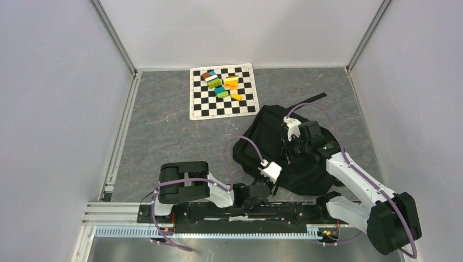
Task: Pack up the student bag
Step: Zip the student bag at the center of the board.
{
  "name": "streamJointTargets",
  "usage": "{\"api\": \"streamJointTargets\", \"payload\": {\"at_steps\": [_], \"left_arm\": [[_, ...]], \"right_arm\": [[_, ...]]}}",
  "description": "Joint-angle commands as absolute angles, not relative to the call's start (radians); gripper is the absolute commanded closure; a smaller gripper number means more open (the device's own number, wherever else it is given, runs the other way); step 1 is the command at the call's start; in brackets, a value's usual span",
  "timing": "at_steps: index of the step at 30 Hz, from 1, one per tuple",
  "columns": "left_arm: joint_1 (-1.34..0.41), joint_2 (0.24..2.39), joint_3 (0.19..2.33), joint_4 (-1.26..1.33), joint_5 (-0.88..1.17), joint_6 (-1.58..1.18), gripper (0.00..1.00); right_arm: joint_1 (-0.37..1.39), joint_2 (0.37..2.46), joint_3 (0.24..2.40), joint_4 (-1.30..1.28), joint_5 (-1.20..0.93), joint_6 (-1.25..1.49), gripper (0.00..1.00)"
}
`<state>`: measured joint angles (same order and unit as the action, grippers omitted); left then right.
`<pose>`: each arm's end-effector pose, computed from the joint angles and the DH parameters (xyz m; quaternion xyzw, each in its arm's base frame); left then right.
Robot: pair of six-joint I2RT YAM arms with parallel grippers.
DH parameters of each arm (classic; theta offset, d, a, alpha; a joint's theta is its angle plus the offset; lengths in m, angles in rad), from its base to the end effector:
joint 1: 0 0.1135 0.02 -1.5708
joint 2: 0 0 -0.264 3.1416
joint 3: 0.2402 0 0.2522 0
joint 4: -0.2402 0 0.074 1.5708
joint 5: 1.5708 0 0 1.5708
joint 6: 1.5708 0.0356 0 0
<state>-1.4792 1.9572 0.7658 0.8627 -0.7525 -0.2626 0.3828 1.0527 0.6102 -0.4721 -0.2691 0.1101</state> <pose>0.0572 -0.3568 0.1204 0.2568 0.7429 -0.2215 0.5772 0.1842 0.0844 0.2064 -0.1703 0.9235 0.2011 0.2787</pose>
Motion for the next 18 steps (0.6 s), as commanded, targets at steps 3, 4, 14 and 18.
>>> {"api": "streamJointTargets", "payload": {"at_steps": [3,4,14,18], "left_arm": [[-1.492,1.961,0.762,0.856,-0.783,-0.242,0.98],[-1.492,1.962,0.762,0.856,-0.783,-0.242,0.98],[-1.497,1.924,0.727,0.843,-0.781,-0.229,0.98],[-1.504,1.916,0.71,0.847,-0.773,-0.233,0.98]], "right_arm": [[0.37,1.05,0.591,-0.442,-0.334,0.111,0.8],[0.368,1.047,0.591,-0.444,-0.334,0.114,0.84],[0.365,0.944,0.665,-0.411,-0.251,0.14,1.0],[0.365,0.931,0.687,-0.382,-0.201,0.137,1.0]]}}
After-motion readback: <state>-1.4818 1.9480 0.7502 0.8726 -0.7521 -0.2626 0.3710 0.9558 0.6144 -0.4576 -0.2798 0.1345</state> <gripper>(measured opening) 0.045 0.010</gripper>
